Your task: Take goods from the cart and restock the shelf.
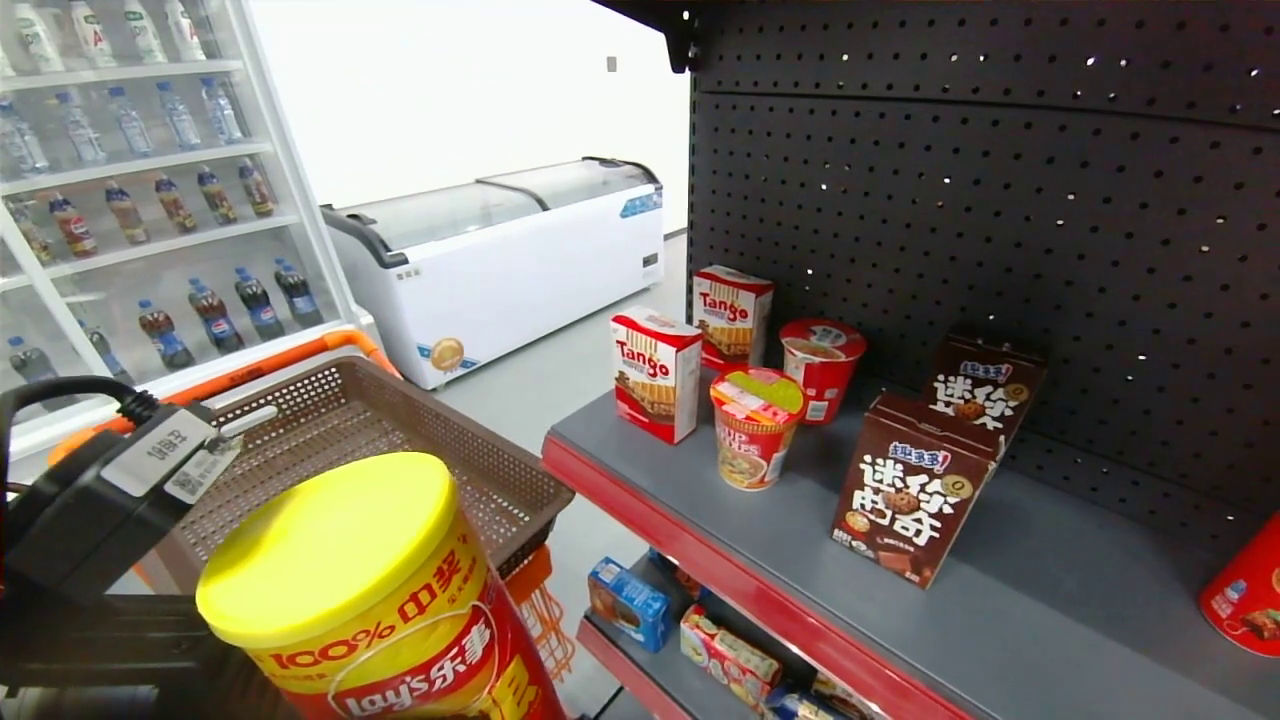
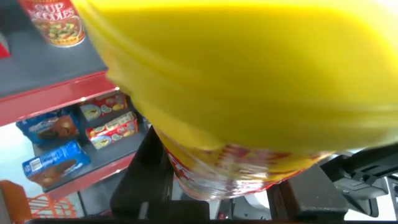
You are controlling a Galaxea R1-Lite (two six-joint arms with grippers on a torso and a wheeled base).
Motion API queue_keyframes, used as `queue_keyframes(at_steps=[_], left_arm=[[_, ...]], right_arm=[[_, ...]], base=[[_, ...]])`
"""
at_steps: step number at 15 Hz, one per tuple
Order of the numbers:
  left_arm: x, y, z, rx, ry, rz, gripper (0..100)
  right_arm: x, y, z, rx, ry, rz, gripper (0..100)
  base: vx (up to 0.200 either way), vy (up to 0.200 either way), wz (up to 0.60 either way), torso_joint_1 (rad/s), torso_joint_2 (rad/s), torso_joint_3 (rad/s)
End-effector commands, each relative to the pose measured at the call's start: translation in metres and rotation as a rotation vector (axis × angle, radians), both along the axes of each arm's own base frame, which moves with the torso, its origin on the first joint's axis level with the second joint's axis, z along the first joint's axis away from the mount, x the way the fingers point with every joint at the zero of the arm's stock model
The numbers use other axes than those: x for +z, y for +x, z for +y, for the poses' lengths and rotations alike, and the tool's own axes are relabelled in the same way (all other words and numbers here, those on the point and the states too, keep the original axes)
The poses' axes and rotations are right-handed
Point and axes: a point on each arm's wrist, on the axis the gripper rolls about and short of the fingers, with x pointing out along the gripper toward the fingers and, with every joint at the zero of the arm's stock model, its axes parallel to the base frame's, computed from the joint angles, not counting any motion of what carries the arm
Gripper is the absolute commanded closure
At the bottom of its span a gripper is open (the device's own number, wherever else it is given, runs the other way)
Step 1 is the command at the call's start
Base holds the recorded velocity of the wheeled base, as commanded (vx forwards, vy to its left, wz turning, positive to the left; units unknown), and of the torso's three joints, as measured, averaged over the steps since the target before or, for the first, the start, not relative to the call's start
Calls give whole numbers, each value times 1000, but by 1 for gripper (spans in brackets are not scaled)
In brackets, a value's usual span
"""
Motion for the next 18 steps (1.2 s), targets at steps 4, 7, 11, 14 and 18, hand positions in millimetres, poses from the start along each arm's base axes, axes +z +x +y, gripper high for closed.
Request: queue_keyframes(at_steps=[4,7,11,14,18], left_arm=[[-3,2,-1,2,6,12,100],[-4,3,-1,6,9,16,100],[-5,3,0,13,10,20,100],[-5,3,0,14,11,20,100],[-5,3,0,14,12,23,100]], right_arm=[[0,0,0,0,0,0,0],[0,0,0,0,0,0,0],[0,0,0,0,0,0,0],[0,0,0,0,0,0,0],[0,0,0,0,0,0,0]], base=[[0,0,0,0,0,0],[0,0,-600,1,2,2],[0,0,-600,7,2,1],[0,0,-600,2,-1,-1],[0,0,-600,4,4,4]])
